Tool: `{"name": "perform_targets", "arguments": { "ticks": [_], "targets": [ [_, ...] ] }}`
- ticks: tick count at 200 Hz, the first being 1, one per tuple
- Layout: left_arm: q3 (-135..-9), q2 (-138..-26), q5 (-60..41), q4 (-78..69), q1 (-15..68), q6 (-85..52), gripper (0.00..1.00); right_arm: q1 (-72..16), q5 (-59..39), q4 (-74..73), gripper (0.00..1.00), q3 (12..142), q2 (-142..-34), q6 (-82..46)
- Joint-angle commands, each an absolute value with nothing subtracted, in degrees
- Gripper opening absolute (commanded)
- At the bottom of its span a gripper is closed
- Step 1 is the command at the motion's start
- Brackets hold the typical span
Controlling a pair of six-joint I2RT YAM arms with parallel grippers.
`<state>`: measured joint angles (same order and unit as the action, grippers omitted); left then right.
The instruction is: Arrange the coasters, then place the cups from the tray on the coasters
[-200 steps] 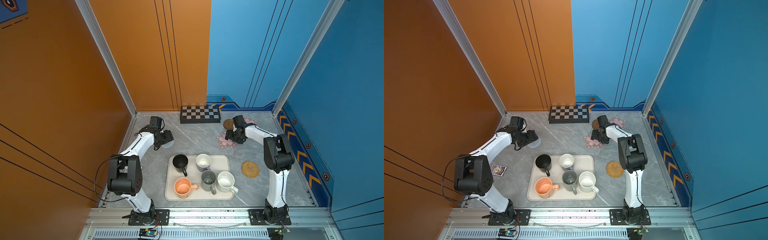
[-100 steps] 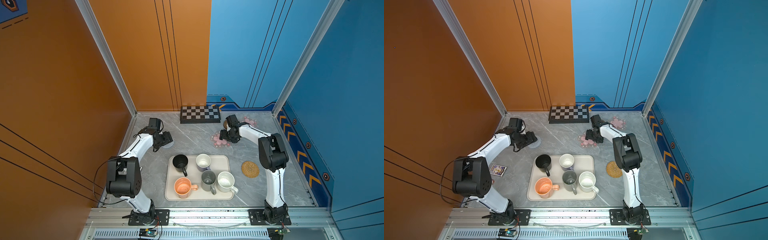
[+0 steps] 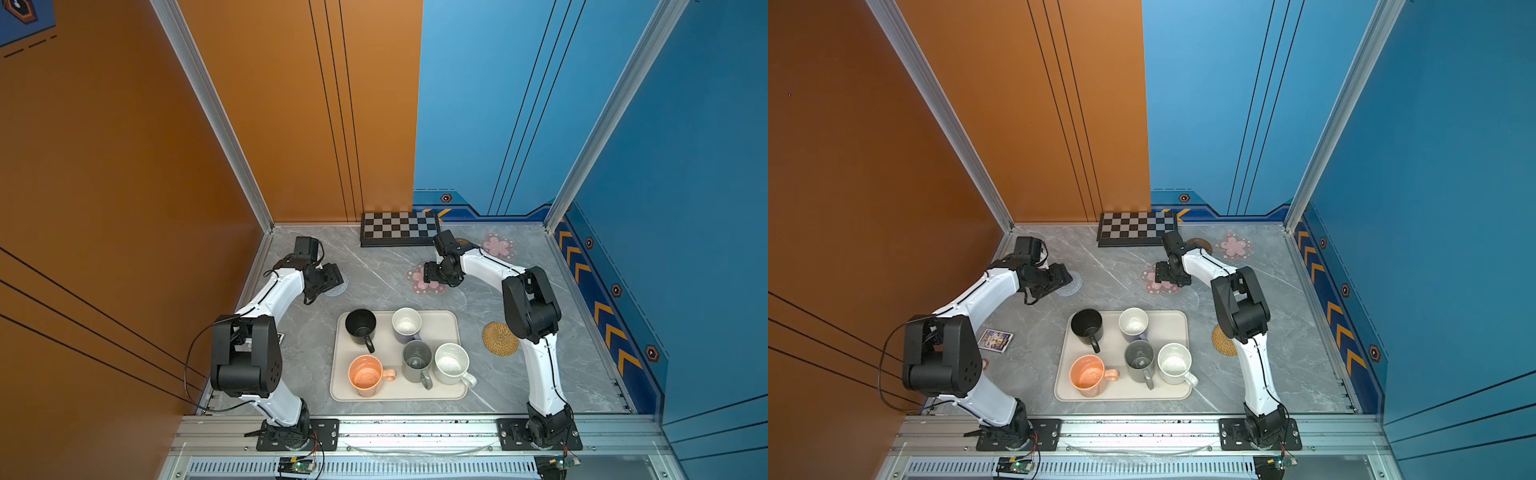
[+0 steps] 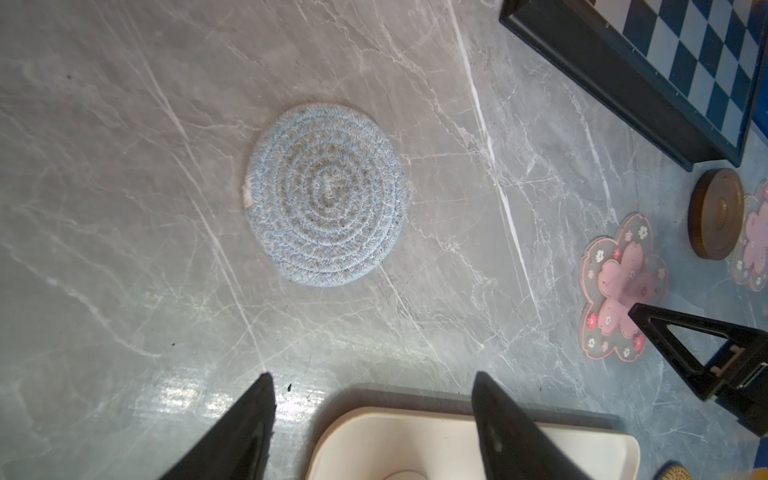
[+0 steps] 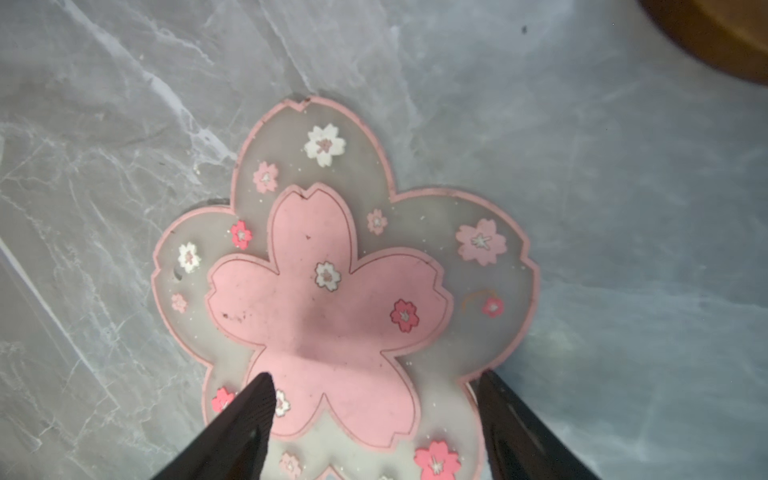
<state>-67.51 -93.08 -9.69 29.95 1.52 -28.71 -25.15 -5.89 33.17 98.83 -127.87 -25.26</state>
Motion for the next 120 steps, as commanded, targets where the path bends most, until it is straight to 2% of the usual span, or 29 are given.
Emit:
{"name": "perform_targets", "arguments": {
  "ticks": [1, 71, 120],
  "targets": [
    [-67.06, -91.58, -10.94, 30.2, 1.15, -27.92, 0.75, -26.66, -7.91, 39.54, 0.78, 98.93, -132.91, -25.39],
    [-67.67, -92.18, -11.25, 30.23, 0.99, -27.68, 0.75, -28.46, -8.62, 41.19, 0.78, 104.68, -135.85, -25.59],
    [-68.64, -93.47, -11.49, 30.15, 1.04, -27.72, 0.75, -26.45, -7.2, 41.05, 0.79, 103.45, -131.1, -26.24]
  ]
}}
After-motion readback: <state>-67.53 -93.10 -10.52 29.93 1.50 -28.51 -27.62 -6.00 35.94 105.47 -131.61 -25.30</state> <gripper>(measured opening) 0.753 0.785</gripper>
